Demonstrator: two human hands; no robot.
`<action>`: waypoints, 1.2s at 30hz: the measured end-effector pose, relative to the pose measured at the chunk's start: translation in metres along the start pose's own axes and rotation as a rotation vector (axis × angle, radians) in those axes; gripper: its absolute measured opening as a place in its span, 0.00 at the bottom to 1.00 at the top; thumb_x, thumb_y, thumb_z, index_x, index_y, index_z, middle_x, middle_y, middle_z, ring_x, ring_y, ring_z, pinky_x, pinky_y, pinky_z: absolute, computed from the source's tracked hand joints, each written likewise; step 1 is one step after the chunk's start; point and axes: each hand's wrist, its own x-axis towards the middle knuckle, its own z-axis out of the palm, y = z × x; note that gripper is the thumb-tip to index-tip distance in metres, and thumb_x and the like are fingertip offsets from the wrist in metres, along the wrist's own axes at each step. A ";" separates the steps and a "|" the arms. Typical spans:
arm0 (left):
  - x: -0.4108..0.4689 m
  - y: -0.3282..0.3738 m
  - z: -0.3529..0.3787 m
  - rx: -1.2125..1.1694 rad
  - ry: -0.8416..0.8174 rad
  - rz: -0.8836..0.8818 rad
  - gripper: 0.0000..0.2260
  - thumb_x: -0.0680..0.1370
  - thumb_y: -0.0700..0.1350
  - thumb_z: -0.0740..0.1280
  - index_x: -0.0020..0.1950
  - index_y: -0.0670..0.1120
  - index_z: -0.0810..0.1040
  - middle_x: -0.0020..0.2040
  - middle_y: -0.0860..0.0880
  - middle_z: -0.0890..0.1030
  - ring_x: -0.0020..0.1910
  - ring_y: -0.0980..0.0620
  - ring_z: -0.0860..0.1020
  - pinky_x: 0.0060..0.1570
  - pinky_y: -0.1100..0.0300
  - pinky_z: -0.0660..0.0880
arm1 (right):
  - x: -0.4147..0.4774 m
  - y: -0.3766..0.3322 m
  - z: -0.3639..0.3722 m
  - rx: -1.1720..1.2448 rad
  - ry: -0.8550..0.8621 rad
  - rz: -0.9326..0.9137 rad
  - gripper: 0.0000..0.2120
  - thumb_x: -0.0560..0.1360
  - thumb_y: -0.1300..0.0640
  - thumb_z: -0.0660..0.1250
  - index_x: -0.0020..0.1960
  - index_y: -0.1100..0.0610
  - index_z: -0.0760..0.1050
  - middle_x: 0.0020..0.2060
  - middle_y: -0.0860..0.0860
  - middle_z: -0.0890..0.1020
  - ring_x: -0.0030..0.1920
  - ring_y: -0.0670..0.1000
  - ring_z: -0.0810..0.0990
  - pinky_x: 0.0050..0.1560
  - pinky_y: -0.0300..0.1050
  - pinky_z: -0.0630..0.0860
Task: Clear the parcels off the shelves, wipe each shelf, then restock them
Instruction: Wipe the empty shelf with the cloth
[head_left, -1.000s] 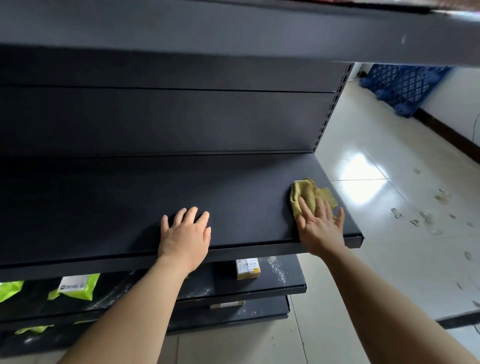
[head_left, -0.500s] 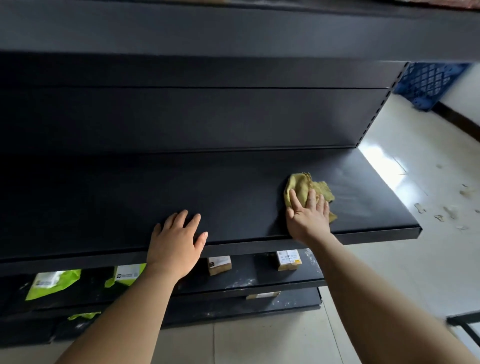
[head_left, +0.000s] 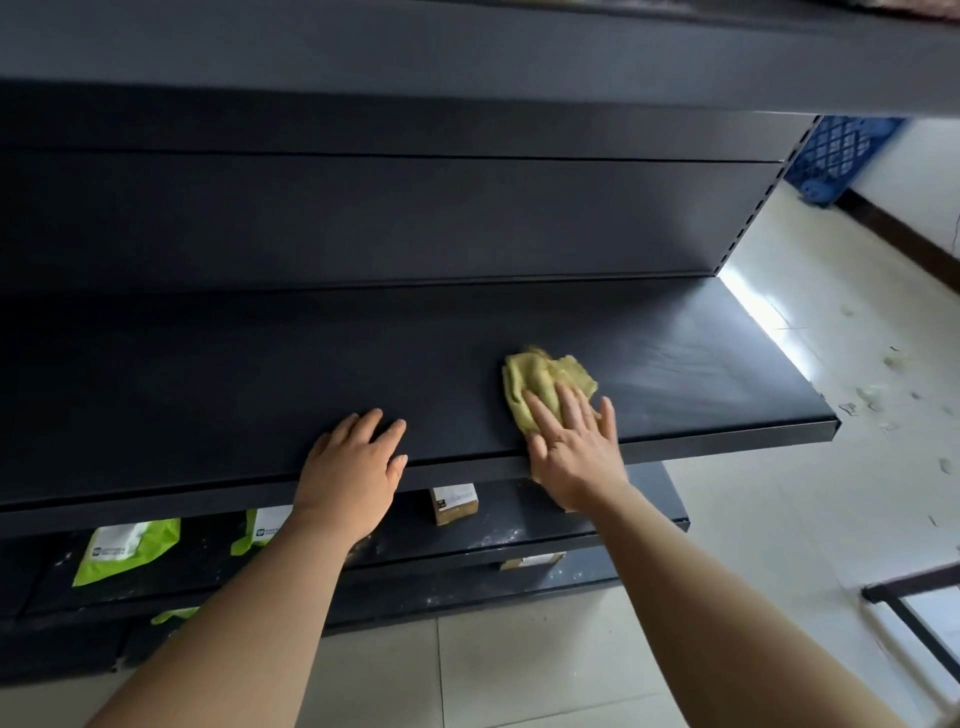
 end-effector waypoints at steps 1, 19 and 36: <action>-0.002 -0.005 0.000 0.001 0.000 -0.010 0.22 0.82 0.56 0.51 0.77 0.55 0.58 0.77 0.51 0.58 0.75 0.48 0.57 0.72 0.51 0.60 | -0.006 0.009 0.001 0.000 0.009 0.059 0.26 0.80 0.44 0.46 0.77 0.40 0.46 0.79 0.51 0.46 0.78 0.51 0.42 0.74 0.58 0.34; -0.043 -0.085 -0.002 0.004 0.006 -0.048 0.23 0.83 0.51 0.54 0.77 0.52 0.56 0.77 0.48 0.57 0.76 0.47 0.56 0.70 0.53 0.64 | -0.021 -0.097 0.012 0.126 -0.086 0.019 0.36 0.73 0.43 0.49 0.79 0.45 0.41 0.77 0.59 0.37 0.75 0.61 0.32 0.73 0.56 0.31; -0.048 -0.076 -0.013 -0.076 -0.025 -0.118 0.21 0.81 0.38 0.59 0.74 0.46 0.64 0.73 0.45 0.64 0.71 0.45 0.62 0.62 0.54 0.72 | -0.043 -0.113 -0.011 0.162 -0.062 -0.283 0.36 0.73 0.71 0.61 0.72 0.39 0.67 0.74 0.48 0.63 0.71 0.55 0.64 0.60 0.48 0.71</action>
